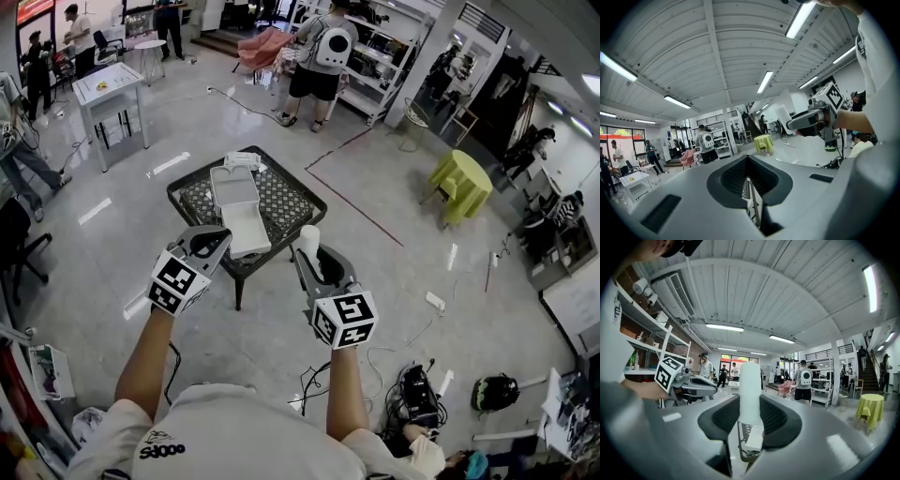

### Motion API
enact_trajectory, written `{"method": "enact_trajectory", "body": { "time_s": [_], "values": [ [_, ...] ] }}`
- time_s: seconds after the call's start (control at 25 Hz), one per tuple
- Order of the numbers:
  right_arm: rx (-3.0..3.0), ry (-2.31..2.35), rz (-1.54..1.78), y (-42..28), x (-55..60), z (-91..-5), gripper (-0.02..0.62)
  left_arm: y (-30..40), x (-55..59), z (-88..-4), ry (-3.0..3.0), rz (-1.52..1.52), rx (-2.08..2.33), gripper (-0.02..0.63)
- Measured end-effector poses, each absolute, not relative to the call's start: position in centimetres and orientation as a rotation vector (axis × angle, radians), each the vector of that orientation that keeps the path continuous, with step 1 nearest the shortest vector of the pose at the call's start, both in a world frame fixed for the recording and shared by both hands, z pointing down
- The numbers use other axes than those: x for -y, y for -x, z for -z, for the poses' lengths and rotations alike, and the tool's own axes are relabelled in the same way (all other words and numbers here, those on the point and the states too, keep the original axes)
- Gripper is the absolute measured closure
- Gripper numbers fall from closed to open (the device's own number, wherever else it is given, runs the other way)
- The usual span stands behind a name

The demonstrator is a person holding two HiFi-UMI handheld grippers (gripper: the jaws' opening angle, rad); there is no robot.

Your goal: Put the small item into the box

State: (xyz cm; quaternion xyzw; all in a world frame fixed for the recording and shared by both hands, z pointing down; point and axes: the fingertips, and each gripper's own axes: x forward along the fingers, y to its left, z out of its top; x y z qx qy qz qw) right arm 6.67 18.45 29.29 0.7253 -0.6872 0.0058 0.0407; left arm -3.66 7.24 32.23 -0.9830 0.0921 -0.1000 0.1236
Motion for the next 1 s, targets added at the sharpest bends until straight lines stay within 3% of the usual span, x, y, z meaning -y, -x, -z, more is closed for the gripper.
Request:
{"method": "enact_trajectory", "body": {
  "time_s": [1.0],
  "values": [
    [2.161,-2.154,-0.101,-9.4,-18.1,-32.5,0.457,1.8,-7.5,-35.5,2.913,0.36,-0.354,0.601]
  ]
}}
